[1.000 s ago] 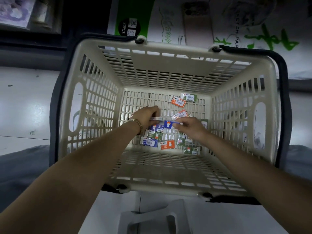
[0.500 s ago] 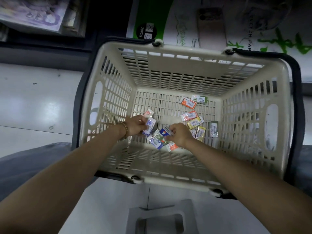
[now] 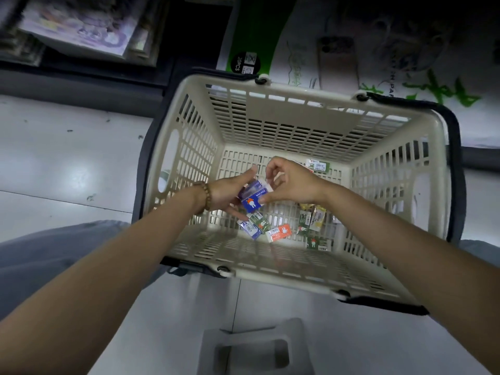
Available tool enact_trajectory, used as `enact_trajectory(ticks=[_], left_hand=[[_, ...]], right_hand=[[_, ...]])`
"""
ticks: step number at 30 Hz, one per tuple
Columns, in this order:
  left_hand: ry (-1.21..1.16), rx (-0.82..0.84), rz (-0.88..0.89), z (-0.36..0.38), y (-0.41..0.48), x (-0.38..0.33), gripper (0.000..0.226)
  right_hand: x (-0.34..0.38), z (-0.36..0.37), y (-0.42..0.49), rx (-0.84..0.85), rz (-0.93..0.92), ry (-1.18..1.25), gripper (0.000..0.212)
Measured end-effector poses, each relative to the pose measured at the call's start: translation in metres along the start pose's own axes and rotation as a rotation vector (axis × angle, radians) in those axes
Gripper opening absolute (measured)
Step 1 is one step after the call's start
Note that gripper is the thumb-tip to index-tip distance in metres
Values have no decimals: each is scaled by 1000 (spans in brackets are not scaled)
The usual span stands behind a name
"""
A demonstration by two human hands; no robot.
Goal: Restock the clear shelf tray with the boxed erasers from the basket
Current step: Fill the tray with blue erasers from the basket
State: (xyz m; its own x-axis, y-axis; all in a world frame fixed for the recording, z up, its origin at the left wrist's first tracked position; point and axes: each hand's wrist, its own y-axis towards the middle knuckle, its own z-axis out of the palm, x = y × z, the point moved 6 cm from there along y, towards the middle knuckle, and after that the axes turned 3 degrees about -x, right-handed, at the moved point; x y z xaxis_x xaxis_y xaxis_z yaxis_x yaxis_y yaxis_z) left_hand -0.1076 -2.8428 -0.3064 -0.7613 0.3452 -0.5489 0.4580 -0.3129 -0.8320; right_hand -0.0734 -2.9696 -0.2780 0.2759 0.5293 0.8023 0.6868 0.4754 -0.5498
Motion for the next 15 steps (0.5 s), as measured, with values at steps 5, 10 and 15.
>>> enact_trajectory(ticks=[5, 10, 15], left_hand=[[-179, -130, 61, -19, -2, 15, 24], [-289, -468, 75, -56, -7, 21, 29], [-555, -441, 104, -61, -8, 15, 31]], right_hand=[[-27, 7, 6, -100, 82, 477, 35], [-87, 59, 10, -11, 346, -75, 53], [-91, 89, 27, -121, 345, -586, 82]])
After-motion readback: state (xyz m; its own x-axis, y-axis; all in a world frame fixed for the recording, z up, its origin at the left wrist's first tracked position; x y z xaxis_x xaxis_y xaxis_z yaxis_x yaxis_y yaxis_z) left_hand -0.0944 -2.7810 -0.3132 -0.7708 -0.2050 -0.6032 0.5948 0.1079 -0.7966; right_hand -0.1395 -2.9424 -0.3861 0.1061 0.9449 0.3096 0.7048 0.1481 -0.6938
